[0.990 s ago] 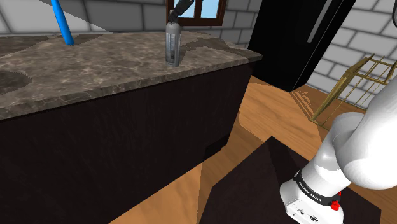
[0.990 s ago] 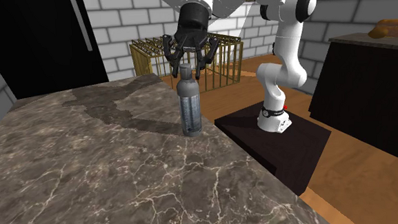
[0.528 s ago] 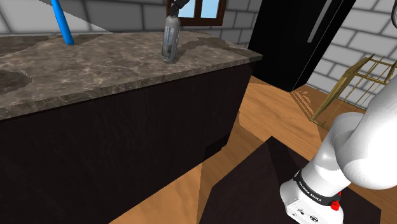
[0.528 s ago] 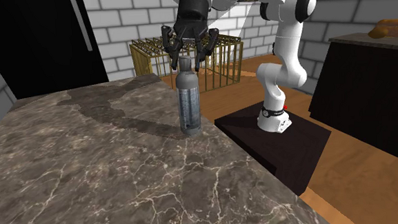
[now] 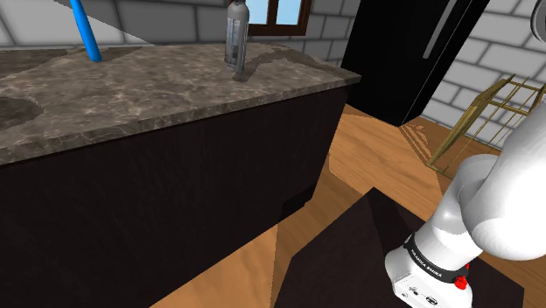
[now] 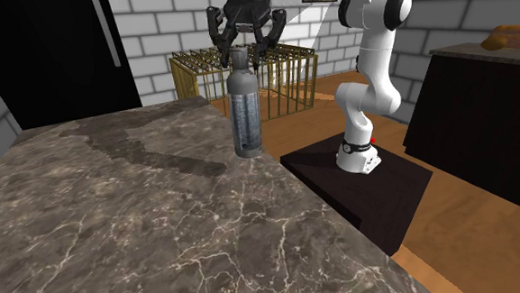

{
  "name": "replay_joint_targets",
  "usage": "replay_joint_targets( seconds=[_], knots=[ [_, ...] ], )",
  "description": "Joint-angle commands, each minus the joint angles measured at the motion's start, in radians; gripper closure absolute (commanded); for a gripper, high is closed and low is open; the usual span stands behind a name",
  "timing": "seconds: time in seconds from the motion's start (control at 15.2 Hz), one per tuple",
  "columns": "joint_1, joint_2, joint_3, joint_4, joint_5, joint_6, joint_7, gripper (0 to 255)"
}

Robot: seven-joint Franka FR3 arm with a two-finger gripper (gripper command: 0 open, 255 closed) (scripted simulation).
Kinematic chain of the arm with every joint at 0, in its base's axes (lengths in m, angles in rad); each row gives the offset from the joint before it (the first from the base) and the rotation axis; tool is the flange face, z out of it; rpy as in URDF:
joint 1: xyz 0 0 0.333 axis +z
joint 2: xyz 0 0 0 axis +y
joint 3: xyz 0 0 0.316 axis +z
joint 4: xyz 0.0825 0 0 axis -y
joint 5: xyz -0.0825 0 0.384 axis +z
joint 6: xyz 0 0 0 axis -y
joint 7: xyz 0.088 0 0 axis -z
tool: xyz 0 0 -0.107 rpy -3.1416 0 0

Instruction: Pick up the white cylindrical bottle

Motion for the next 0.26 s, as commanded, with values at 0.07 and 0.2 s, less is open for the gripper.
replay_joint_targets(
  seconds=[0.07, 0.2],
  knots=[
    [-0.002, 0.013, -0.002, 0.056, -0.006, -0.04, 0.018, 255],
    [-0.003, 0.014, -0.003, 0.059, -0.007, -0.042, 0.019, 255]
  ],
)
